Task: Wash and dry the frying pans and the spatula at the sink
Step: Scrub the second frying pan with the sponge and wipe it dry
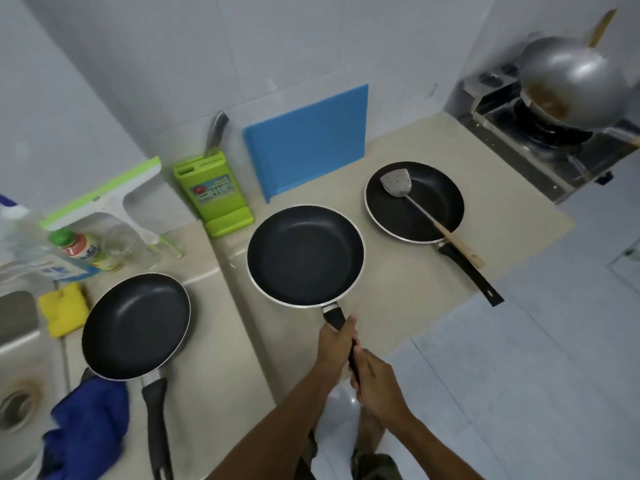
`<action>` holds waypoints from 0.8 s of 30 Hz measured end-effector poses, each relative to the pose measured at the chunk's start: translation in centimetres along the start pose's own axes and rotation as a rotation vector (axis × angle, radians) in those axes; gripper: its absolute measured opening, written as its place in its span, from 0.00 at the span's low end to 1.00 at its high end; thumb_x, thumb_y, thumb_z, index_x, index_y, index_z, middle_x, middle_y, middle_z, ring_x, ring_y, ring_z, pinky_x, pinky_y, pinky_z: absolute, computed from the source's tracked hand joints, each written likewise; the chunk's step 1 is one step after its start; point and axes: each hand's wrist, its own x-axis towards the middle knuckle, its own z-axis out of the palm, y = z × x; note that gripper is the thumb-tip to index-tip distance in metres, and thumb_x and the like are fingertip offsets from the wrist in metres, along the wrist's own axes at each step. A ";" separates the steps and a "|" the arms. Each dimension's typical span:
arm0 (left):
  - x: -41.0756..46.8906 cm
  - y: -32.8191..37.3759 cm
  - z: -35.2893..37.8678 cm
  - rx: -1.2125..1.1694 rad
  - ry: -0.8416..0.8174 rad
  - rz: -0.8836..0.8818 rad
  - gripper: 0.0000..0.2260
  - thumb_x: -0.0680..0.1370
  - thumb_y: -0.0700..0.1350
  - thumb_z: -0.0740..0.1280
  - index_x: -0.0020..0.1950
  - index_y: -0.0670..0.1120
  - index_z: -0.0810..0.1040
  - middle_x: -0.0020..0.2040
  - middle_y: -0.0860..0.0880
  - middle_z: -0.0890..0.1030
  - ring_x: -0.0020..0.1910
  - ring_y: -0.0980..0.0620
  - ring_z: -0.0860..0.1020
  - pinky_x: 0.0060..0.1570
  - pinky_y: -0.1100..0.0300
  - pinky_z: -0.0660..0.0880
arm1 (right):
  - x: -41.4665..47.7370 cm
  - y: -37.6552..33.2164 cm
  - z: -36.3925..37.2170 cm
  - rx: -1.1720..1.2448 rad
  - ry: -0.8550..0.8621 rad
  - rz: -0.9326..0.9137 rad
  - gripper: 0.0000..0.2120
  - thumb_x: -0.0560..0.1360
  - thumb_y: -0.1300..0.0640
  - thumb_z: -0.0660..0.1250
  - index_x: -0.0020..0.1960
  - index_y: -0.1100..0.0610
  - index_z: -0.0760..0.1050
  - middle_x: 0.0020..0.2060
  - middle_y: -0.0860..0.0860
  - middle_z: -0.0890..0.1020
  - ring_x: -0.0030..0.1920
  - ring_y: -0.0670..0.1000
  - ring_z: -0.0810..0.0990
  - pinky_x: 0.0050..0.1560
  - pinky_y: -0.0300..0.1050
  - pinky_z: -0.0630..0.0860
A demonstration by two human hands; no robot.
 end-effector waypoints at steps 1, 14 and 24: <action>0.0 -0.2 0.1 -0.006 0.014 -0.001 0.20 0.80 0.49 0.70 0.31 0.44 0.75 0.27 0.47 0.78 0.27 0.51 0.76 0.35 0.58 0.76 | 0.1 0.2 -0.2 -0.004 -0.017 0.010 0.23 0.85 0.45 0.52 0.39 0.53 0.76 0.29 0.50 0.78 0.30 0.48 0.76 0.33 0.42 0.70; 0.6 -1.3 0.4 0.005 0.092 0.012 0.20 0.82 0.52 0.68 0.33 0.42 0.77 0.28 0.47 0.79 0.26 0.54 0.76 0.32 0.62 0.75 | 1.3 0.9 -0.2 -0.046 -0.090 -0.030 0.15 0.84 0.53 0.57 0.44 0.54 0.77 0.31 0.43 0.79 0.32 0.40 0.79 0.34 0.30 0.73; 1.5 -2.3 -0.5 0.023 0.058 -0.006 0.20 0.81 0.55 0.68 0.35 0.44 0.78 0.30 0.47 0.79 0.30 0.52 0.76 0.39 0.57 0.76 | 2.0 1.8 0.9 -0.156 -0.111 -0.049 0.13 0.84 0.56 0.60 0.41 0.49 0.71 0.31 0.44 0.77 0.31 0.39 0.78 0.35 0.30 0.74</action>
